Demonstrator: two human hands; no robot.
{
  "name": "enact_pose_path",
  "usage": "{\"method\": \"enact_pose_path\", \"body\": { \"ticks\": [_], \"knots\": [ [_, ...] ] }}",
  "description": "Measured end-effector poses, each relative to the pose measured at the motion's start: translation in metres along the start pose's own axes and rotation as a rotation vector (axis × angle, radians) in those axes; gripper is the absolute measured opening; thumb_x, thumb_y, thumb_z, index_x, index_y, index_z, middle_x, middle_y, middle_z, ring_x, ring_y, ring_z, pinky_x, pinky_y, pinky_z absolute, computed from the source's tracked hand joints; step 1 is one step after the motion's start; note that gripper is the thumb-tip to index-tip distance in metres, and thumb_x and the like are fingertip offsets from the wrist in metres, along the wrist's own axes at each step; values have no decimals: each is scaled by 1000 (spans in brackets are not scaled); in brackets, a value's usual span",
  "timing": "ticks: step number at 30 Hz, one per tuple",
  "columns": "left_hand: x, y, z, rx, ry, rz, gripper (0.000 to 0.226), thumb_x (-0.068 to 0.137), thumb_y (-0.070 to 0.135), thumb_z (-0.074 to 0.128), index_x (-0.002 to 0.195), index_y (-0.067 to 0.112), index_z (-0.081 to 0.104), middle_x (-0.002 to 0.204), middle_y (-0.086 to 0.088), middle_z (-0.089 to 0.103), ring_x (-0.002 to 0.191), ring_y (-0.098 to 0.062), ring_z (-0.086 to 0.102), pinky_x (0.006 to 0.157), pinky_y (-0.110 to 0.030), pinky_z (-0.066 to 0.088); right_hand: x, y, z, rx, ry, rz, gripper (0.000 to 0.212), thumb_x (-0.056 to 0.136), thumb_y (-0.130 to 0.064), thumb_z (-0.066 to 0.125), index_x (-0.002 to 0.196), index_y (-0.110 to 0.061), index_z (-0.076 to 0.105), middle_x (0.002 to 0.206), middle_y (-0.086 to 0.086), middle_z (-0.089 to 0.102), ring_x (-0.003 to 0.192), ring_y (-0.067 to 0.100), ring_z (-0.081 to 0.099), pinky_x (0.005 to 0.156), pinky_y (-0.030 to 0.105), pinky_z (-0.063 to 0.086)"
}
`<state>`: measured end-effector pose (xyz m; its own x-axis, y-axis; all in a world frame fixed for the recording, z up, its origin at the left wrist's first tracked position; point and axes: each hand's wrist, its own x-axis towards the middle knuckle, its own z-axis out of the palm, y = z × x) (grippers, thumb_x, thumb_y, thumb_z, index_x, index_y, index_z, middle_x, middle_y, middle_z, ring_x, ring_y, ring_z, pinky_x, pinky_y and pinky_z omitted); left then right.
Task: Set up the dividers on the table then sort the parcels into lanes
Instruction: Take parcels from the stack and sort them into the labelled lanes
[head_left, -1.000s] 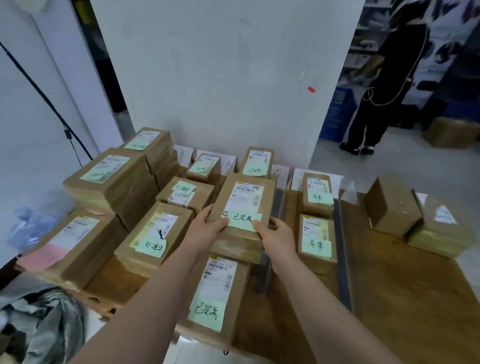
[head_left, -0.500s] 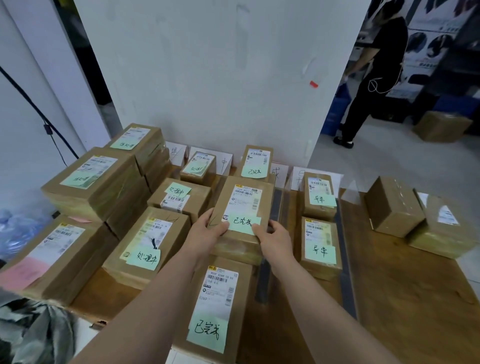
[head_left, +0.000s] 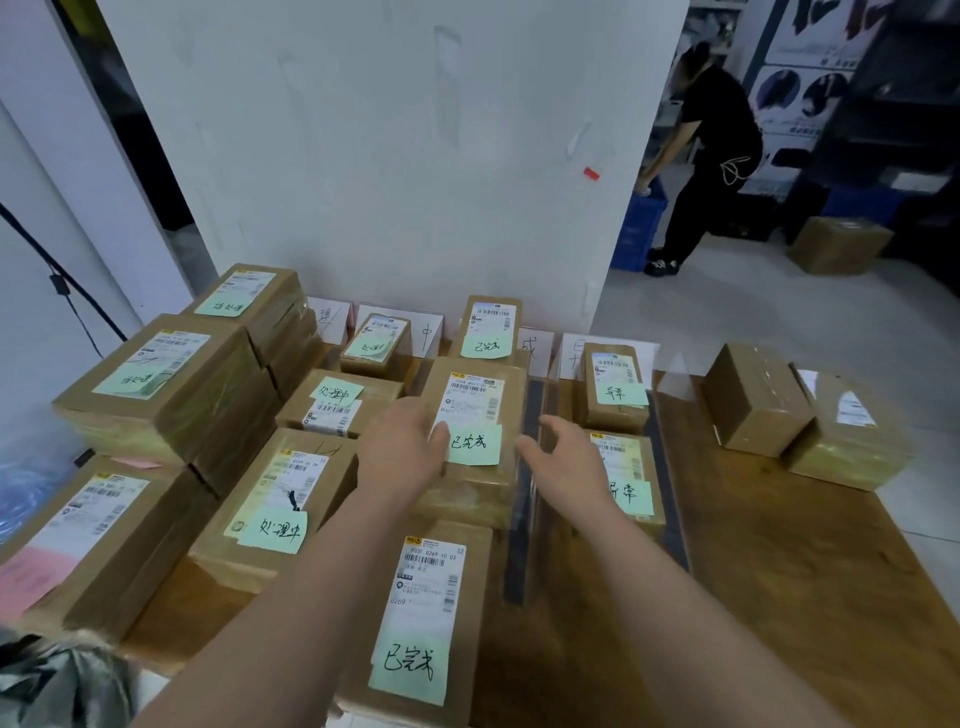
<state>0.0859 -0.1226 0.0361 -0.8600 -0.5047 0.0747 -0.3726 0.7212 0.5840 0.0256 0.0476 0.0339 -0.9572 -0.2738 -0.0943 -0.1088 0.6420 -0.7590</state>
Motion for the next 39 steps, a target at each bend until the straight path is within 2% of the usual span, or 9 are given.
{"method": "enact_pose_path", "body": {
  "ticks": [1,5,7,10,13,17,21,31,39],
  "knots": [
    [0,5,-2,74,6,51,29,97,35,49,118,19,62,119,1,66,100,-17,61,84,-36,54,-1,2,-6,-30,14,-11,53,96,-35,54,144,-18,40,148,1,42,134,19,41,106,35,37],
    [-10,33,-1,231,-4,139,44,98,42,46,140,27,51,138,2,57,122,-19,54,102,-37,42,-12,14,-33,-110,84,-30,48,97,-34,54,142,-20,44,146,-1,46,133,18,44,107,36,39],
    [-19,48,2,207,-12,190,44,99,41,46,141,28,50,142,4,54,125,-18,53,103,-37,42,-19,23,-47,-125,120,-15,46,96,-33,54,140,-21,46,144,-2,48,131,17,46,106,35,40],
    [-31,73,14,188,-48,278,40,100,36,46,137,23,53,135,2,58,121,-19,54,99,-35,43,-34,44,-68,-159,165,11,44,95,-36,55,138,-24,48,139,-4,52,125,15,51,100,32,46],
    [-43,100,36,168,-83,357,43,99,38,47,139,23,51,138,2,57,126,-19,51,107,-37,39,-49,67,-94,-202,194,21,45,96,-33,55,138,-21,48,138,-2,53,123,14,52,95,27,47],
    [-55,140,74,197,-149,448,46,98,42,47,142,27,48,143,6,53,127,-17,51,109,-37,40,-66,108,-137,-222,239,90,49,96,-34,53,142,-19,44,145,-1,47,131,16,44,107,32,39],
    [-70,189,112,201,-194,525,45,99,41,46,142,28,48,144,7,52,130,-17,48,111,-38,35,-73,157,-183,-267,281,169,49,96,-36,54,141,-19,46,143,0,49,130,18,45,109,33,36],
    [-88,318,219,192,-281,563,45,99,41,46,141,26,49,142,2,53,128,-20,50,110,-42,39,-61,268,-302,-305,244,237,48,96,-35,53,140,-15,48,140,3,53,126,21,49,109,33,36],
    [-66,367,275,226,-350,496,47,99,39,46,143,24,46,144,0,50,130,-23,47,106,-40,40,-28,311,-353,-266,238,281,34,97,-25,51,128,-13,59,130,4,60,118,23,55,99,29,38]
  ]
}}
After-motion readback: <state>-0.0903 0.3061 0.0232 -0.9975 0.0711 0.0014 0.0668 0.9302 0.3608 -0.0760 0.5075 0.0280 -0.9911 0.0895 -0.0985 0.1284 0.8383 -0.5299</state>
